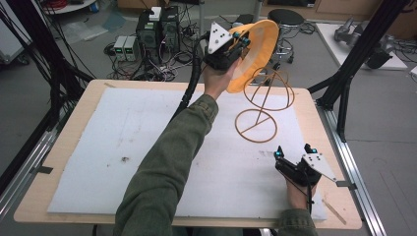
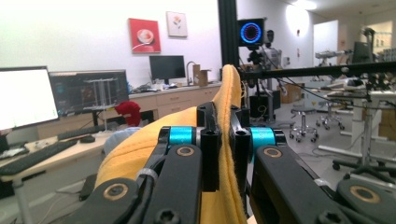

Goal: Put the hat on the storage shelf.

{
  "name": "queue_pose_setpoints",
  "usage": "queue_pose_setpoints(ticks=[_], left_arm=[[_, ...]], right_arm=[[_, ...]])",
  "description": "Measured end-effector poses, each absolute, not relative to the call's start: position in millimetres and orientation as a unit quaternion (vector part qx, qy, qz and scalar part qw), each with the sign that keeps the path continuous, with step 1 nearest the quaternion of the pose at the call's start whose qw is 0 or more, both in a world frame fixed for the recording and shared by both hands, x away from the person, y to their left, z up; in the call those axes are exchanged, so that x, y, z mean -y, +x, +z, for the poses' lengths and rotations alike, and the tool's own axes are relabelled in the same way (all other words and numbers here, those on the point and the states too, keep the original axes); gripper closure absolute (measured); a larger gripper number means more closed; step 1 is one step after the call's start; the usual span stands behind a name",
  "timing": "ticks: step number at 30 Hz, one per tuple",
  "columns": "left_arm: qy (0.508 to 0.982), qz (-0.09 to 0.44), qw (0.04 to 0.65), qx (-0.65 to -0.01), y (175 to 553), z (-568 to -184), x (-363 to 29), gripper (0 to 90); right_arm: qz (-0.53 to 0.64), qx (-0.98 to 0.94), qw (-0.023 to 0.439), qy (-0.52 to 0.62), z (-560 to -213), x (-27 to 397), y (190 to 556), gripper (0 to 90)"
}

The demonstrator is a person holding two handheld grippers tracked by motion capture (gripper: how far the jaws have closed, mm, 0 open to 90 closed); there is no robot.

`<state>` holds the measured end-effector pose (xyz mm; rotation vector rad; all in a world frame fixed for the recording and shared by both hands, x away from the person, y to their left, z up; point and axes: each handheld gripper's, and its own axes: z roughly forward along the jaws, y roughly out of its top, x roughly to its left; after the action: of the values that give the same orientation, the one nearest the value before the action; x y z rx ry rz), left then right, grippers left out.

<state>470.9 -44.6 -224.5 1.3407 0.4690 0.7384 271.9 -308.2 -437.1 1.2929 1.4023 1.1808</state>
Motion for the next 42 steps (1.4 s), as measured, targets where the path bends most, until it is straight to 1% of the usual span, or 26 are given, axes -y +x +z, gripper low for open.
queue_pose_setpoints(ticks=[10,22,30,37,42], left_arm=[[0.621,0.329,0.691,-0.171,462,-227,70,86.6],[0.642,0.324,0.688,-0.095,442,-221,95,86.7],[0.655,0.311,0.687,-0.039,428,-227,110,86.6],[0.662,0.311,0.682,-0.014,416,-234,123,86.6],[0.684,0.302,0.664,0.016,413,-244,133,86.4]], right_arm=[[0.474,-0.567,0.433,0.515,-437,308,271,6.4],[0.474,-0.567,0.432,0.517,-437,308,272,6.5],[0.475,-0.565,0.431,0.518,-437,308,272,6.5],[0.476,-0.568,0.433,0.514,-436,308,271,6.5],[0.476,-0.568,0.43,0.515,-437,308,271,6.5]])
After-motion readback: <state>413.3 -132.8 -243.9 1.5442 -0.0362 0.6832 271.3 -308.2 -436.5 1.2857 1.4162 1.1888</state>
